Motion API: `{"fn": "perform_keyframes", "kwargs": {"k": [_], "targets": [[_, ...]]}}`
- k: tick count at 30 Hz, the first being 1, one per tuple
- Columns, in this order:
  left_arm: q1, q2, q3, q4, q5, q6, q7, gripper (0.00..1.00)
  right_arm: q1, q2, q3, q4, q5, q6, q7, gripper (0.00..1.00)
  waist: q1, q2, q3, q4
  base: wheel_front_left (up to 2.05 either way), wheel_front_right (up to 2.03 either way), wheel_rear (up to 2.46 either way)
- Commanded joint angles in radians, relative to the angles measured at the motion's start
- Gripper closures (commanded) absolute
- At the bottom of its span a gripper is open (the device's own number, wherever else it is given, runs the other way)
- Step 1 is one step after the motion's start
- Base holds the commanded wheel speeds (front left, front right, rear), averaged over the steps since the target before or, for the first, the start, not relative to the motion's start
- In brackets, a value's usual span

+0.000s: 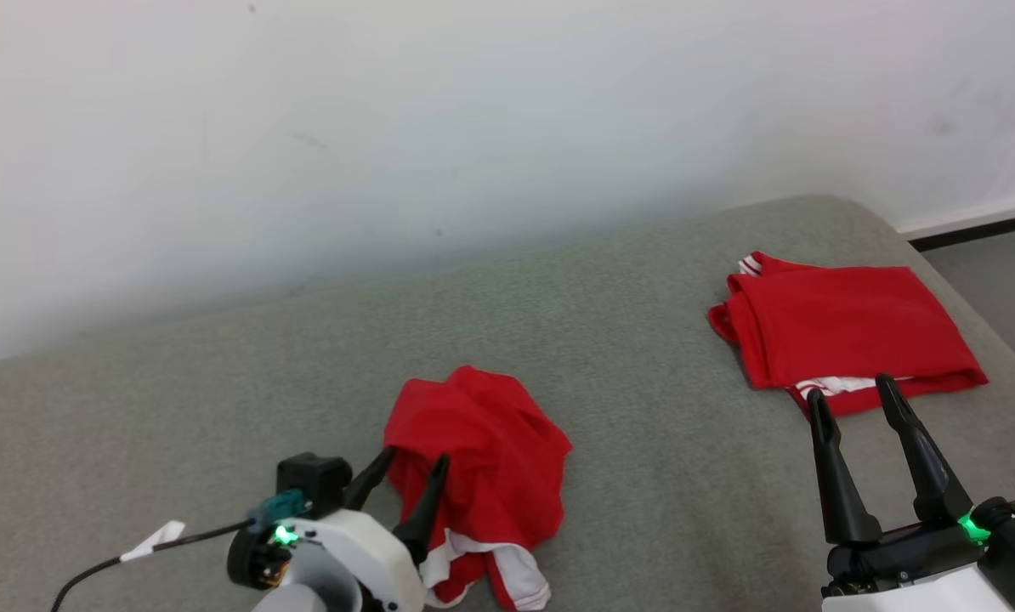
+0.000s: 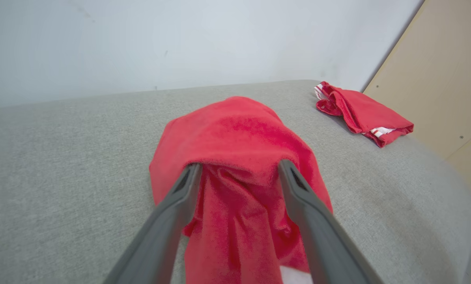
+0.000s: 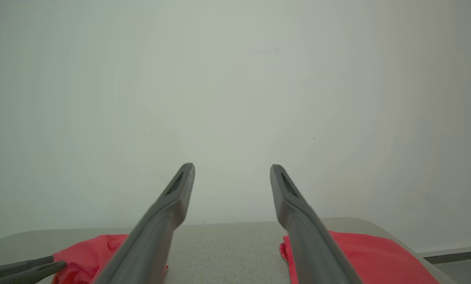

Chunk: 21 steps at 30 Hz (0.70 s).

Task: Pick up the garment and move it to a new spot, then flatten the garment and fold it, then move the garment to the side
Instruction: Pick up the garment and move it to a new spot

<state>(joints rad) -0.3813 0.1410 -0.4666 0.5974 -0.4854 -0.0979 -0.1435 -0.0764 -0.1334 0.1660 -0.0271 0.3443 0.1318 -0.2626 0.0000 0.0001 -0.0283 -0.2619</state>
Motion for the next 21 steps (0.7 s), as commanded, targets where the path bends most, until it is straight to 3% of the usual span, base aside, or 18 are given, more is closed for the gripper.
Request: {"fn": "perform_keyframes", "kwargs": {"k": [1,6,11,21], "targets": [[0.024,0.016,0.005,-0.013,-0.001,0.007,-0.005,0.0,0.014,-0.004,-0.003,-0.001,-0.006,-0.002,-0.002,0.0,0.0,-0.0001,-0.008,0.018,0.0,0.0,0.0],[0.073,0.066,0.029,-0.119,-0.006,0.039,0.001,0.0,0.023,-0.007,-0.006,-0.003,-0.008,-0.002,-0.002,0.0,0.0,-0.0001,-0.019,0.065,0.0,0.0,0.0],[0.127,0.11,0.077,-0.257,-0.01,0.098,-0.031,0.0,0.031,-0.013,-0.005,0.002,-0.003,-0.002,-0.002,0.0,0.0,-0.0001,-0.029,0.103,0.0,0.0,0.0],[0.289,0.122,0.2,-0.422,-0.005,0.19,-0.117,0.0,0.058,-0.01,0.01,0.022,0.009,-0.002,-0.002,0.0,0.0,-0.0001,-0.037,0.134,0.0,0.0,0.0]]}}
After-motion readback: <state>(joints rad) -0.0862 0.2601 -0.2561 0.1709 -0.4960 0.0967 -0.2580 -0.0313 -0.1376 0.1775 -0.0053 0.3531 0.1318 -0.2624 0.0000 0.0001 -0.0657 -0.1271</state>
